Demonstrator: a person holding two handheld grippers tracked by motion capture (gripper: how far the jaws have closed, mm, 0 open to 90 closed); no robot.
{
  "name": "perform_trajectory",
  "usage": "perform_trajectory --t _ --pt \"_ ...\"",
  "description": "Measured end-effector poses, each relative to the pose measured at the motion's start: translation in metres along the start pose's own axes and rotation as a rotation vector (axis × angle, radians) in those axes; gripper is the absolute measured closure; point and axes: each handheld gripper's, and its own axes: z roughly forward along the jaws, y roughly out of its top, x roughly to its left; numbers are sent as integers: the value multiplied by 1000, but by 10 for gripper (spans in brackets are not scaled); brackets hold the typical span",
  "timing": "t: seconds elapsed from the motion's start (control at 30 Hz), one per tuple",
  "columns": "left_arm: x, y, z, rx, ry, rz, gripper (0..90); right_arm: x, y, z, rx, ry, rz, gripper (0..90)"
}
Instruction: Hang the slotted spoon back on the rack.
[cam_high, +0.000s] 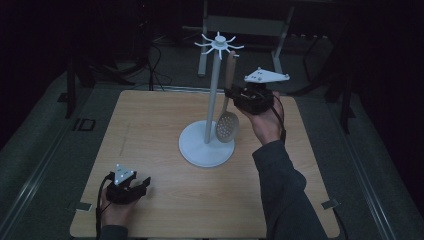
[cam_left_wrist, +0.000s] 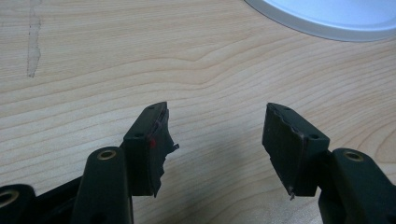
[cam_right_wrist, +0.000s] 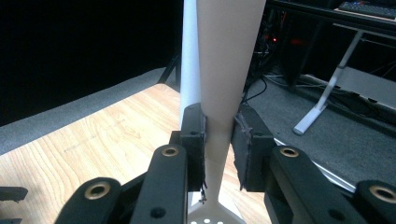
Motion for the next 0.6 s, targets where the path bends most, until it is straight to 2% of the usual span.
perform_trajectory --t 0.5,0.6 --pt "0 0 0 1 1 -2 414 1 -2 0 -12 5 -1 739" --pt "0 0 0 3 1 0 414 1 -3 -1 -13 3 -3 708"
